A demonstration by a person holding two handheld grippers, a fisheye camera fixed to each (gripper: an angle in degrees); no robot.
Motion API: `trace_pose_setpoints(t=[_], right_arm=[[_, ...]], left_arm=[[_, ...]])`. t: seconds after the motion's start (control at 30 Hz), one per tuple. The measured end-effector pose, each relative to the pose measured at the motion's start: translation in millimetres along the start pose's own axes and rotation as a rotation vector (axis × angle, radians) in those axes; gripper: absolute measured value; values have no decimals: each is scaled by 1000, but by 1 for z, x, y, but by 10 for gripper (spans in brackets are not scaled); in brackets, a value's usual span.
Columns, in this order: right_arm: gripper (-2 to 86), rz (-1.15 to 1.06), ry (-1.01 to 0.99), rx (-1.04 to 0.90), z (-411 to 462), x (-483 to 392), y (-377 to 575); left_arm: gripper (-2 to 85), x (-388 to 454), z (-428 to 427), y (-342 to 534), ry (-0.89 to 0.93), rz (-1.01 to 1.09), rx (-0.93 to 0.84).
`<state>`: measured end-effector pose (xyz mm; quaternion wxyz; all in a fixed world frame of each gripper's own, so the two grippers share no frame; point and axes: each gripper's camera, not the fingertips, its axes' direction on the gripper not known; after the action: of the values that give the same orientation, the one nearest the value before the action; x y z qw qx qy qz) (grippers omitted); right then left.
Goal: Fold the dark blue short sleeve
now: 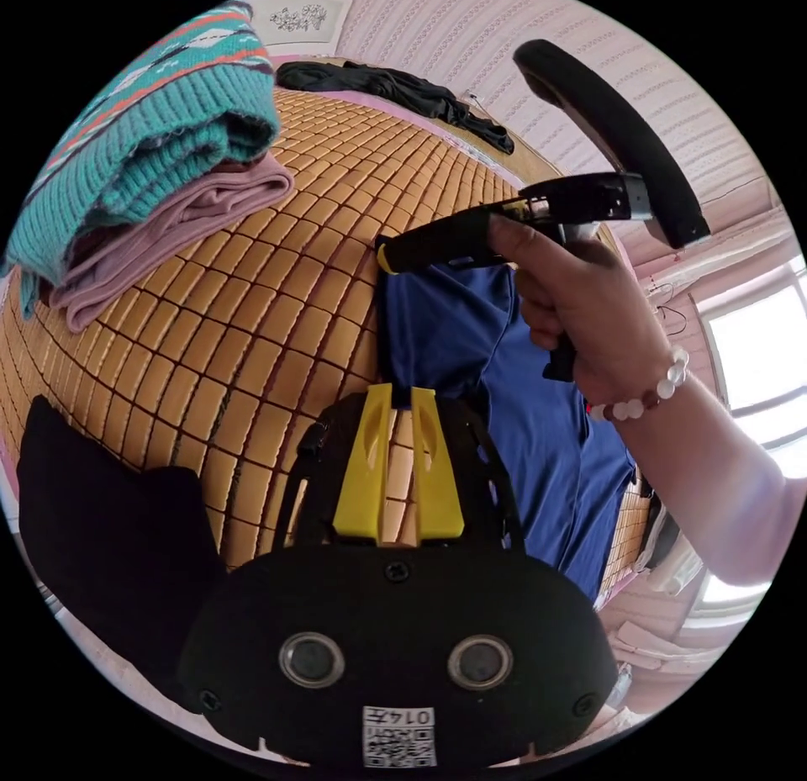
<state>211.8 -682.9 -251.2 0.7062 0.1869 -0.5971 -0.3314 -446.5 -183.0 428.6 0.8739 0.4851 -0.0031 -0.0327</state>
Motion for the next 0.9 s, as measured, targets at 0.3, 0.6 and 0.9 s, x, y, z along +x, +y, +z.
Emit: trace_pose_setpoints(t=[0.3,0.6,0.9], right_arm=[[26,-69,139,-36,0,-31,-3],[-4,215,-55,154,-36,45,63],[21,605,-183,283,-61,115,273]], left_arm=[[4,3,-2,8,-13,17,20],[-4,25,-16,19,5,57,130],[44,110,-32,37,203,470,117]])
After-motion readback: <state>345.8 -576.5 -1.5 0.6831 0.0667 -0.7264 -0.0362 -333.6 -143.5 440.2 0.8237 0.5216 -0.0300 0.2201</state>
